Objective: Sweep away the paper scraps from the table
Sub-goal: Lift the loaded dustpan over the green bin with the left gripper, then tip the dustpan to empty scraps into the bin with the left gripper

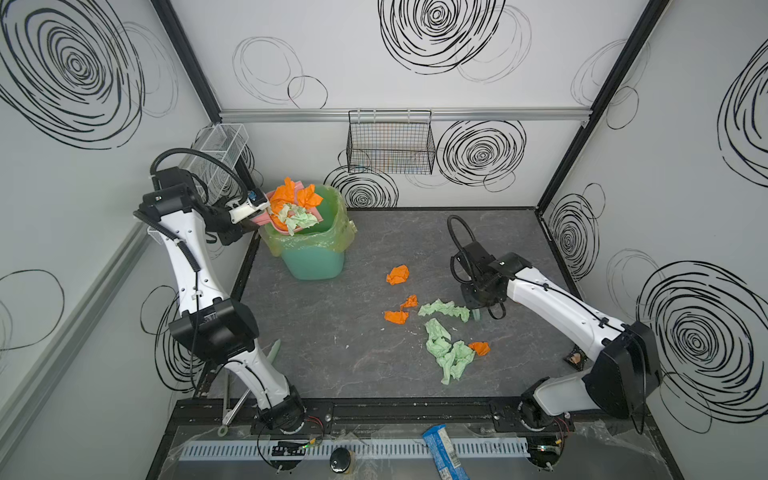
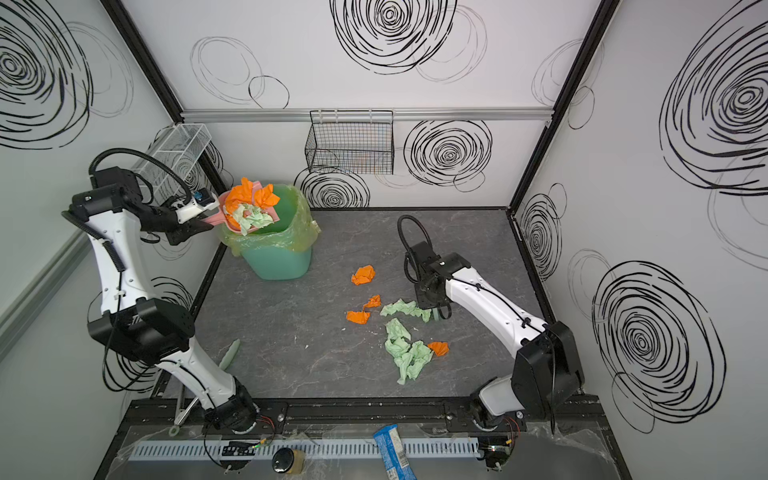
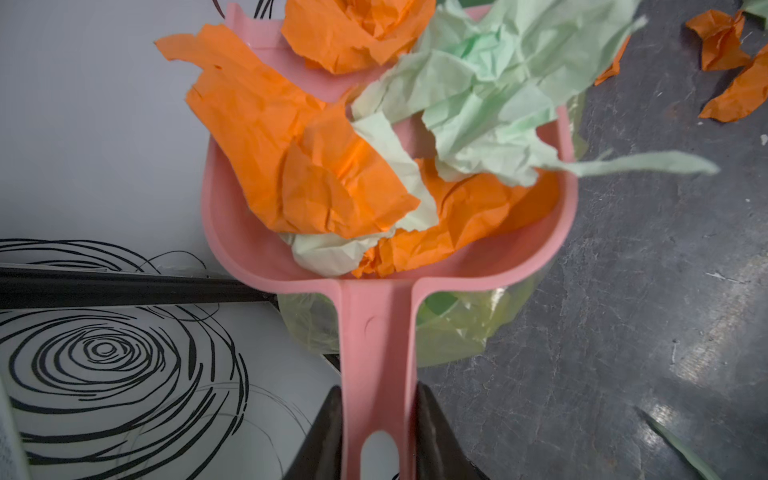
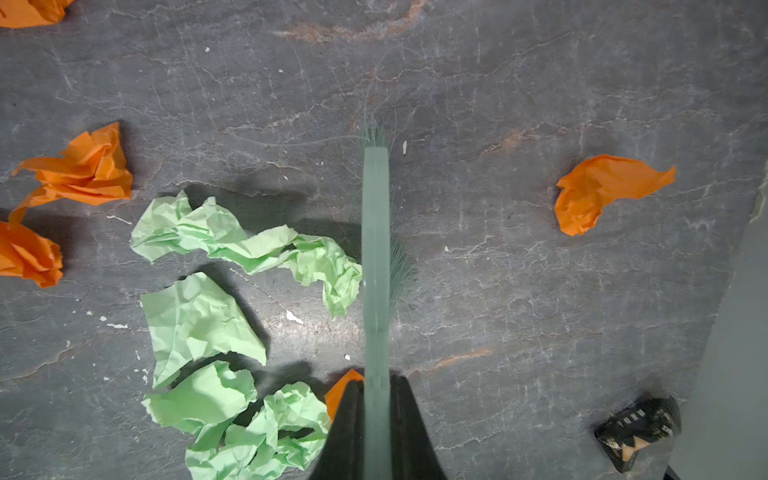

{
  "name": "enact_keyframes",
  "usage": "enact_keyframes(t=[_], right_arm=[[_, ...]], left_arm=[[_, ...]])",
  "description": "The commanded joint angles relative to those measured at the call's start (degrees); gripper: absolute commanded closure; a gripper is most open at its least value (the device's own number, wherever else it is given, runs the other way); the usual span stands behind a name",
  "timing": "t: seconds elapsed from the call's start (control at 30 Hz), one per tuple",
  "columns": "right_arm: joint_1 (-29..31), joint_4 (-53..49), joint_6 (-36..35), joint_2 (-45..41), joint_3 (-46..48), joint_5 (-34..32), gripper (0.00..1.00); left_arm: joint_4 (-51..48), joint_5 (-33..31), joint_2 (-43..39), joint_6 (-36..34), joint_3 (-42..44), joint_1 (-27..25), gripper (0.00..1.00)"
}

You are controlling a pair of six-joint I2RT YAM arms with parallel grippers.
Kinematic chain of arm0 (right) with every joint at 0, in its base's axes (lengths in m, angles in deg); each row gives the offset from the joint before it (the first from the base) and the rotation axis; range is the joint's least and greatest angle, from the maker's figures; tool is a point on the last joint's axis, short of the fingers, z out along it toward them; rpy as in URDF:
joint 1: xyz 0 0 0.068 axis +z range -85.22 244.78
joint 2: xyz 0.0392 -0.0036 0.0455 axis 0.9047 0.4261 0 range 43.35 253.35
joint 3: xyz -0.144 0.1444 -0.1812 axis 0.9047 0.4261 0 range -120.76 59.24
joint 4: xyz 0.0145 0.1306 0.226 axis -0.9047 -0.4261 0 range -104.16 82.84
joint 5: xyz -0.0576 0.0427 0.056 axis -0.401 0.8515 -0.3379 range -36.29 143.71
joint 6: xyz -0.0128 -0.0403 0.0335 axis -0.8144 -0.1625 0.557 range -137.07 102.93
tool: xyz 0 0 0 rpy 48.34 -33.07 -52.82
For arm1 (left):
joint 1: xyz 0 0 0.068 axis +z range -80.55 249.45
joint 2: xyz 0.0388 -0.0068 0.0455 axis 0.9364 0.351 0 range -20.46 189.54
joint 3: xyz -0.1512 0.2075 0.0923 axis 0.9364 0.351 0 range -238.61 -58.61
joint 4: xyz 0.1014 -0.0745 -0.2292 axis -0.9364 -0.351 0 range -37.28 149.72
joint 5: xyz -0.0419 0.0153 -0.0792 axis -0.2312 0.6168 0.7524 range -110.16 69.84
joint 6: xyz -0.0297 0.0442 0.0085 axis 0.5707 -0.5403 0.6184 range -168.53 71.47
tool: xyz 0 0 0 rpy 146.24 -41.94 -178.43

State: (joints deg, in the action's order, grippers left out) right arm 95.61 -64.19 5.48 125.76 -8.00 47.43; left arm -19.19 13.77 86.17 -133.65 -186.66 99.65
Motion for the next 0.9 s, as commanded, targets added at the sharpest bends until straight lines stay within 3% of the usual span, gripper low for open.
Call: enact_keyframes(t=[0.0, 0.17, 0.5, 0.87], right_arm=[[0.81, 0.06, 1.27, 0.89, 0.01, -0.79, 1.00], [1.39, -0.10, 1.70, 1.06, 0.17, -1.23, 1.00], [2.47, 1.48, 2.33, 1.61, 1.85, -0.83, 1.00], [2.68, 1.65, 1.99, 1.01, -1.35, -2.45, 1.00]], left_arm=[[-1.34, -4.05, 2.37, -2.06, -4.84, -1.33, 1.00], [-0.91, -16.35, 7.49, -4.36, -15.39, -6.00, 1.00], [8.90, -36.09, 3.21, -12.74, -11.04, -14.45, 1.00], [16.93, -39.84, -1.65, -14.89, -8.77, -16.41, 1.00]])
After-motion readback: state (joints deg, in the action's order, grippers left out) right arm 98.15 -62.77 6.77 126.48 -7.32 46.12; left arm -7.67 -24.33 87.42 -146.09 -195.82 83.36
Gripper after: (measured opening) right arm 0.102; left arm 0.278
